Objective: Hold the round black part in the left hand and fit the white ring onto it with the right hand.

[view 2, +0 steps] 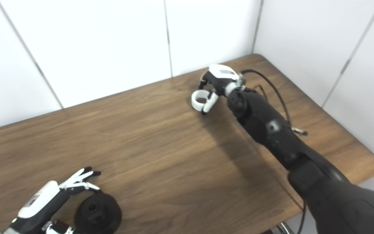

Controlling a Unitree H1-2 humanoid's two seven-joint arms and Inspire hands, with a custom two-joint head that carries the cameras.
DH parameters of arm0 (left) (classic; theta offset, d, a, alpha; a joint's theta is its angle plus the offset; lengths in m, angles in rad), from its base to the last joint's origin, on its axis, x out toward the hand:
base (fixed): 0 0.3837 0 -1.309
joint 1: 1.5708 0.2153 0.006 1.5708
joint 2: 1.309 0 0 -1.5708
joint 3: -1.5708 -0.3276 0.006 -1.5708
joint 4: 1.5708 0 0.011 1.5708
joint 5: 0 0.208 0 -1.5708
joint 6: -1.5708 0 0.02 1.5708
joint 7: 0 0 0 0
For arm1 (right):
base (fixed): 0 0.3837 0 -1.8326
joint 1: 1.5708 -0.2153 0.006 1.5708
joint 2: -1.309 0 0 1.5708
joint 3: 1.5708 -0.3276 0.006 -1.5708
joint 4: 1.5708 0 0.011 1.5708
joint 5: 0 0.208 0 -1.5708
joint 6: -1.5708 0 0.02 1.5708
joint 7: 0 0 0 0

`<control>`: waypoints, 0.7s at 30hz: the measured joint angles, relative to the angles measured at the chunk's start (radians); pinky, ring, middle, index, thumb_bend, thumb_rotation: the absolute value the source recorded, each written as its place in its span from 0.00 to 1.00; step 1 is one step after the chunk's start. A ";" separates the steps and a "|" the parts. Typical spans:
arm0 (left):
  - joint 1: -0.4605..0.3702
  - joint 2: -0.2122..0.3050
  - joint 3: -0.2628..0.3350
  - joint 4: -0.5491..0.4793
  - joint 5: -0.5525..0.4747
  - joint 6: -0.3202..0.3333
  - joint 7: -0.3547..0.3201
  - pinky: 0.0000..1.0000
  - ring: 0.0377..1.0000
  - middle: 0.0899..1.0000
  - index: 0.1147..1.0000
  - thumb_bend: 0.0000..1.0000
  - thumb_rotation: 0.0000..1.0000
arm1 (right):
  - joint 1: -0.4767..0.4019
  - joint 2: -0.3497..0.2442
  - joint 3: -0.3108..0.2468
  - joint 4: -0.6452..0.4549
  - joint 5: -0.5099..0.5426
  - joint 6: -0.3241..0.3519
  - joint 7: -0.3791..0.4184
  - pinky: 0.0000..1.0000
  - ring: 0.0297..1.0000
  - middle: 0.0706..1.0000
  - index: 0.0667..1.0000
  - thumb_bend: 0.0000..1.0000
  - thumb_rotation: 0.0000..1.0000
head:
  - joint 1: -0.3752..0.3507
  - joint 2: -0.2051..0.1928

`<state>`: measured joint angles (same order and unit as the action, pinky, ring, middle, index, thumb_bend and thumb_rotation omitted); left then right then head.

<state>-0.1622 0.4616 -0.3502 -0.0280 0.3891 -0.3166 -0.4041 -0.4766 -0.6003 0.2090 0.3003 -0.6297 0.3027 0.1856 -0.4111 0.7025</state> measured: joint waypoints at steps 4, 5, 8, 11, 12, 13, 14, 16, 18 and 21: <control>0.000 -0.010 -0.003 -0.003 0.016 0.010 0.001 0.92 1.00 0.93 0.42 0.52 0.07 | 0.011 -0.015 -0.004 -0.068 0.016 -0.004 0.018 0.76 0.80 0.76 0.45 0.52 0.13 | 0.034 0.011; 0.000 -0.014 -0.003 -0.003 0.021 0.013 0.001 0.92 1.00 0.93 0.42 0.52 0.07 | 0.012 -0.017 -0.007 -0.090 0.017 -0.004 0.021 0.74 0.80 0.76 0.45 0.52 0.13 | 0.034 0.011; -0.001 -0.022 -0.005 -0.006 0.031 0.024 0.002 0.90 1.00 0.93 0.42 0.52 0.07 | 0.021 -0.023 -0.014 -0.157 0.025 -0.004 0.033 0.74 0.80 0.76 0.45 0.52 0.13 | 0.064 0.023; -0.002 -0.028 -0.002 -0.013 0.035 0.036 0.003 0.88 1.00 0.93 0.42 0.52 0.07 | 0.040 -0.035 -0.021 -0.215 0.032 -0.004 0.055 0.75 0.81 0.76 0.45 0.52 0.13 | 0.094 0.035; -0.005 -0.031 -0.001 -0.019 0.037 0.047 0.003 0.88 1.00 0.93 0.42 0.52 0.07 | 0.049 -0.038 -0.024 -0.231 0.033 -0.004 0.059 0.75 0.80 0.76 0.45 0.52 0.13 | 0.115 0.044; -0.006 -0.030 -0.003 -0.022 0.041 0.053 0.003 0.87 1.00 0.92 0.42 0.52 0.07 | 0.055 -0.038 -0.026 -0.240 0.034 -0.004 0.064 0.75 0.81 0.76 0.45 0.52 0.13 | 0.127 0.049; -0.006 -0.030 -0.003 -0.025 0.043 0.058 0.002 0.86 1.00 0.92 0.42 0.52 0.07 | 0.065 -0.039 -0.028 -0.256 0.034 -0.005 0.070 0.75 0.81 0.76 0.45 0.52 0.13 | 0.139 0.054; -0.009 -0.034 -0.003 -0.027 0.048 0.064 0.005 0.85 1.00 0.92 0.42 0.52 0.07 | 0.080 -0.044 -0.029 -0.277 0.034 -0.010 0.080 0.72 0.79 0.75 0.45 0.52 0.13 | 0.146 0.058; -0.012 -0.036 -0.003 -0.027 0.052 0.069 0.005 0.86 1.00 0.92 0.42 0.52 0.07 | 0.087 -0.045 -0.029 -0.296 0.035 -0.039 0.084 0.71 0.78 0.75 0.45 0.52 0.13 | 0.164 0.064; -0.012 -0.040 -0.005 -0.027 0.054 0.075 0.004 0.89 1.00 0.92 0.42 0.52 0.07 | 0.092 -0.046 -0.038 -0.337 0.037 -0.063 0.090 0.70 0.79 0.75 0.45 0.52 0.13 | 0.189 0.077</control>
<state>-0.1740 0.4220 -0.3547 -0.0555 0.4430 -0.2416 -0.3997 -0.3844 -0.6462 0.1714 -0.0368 -0.5927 0.2392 0.2752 -0.2225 0.7792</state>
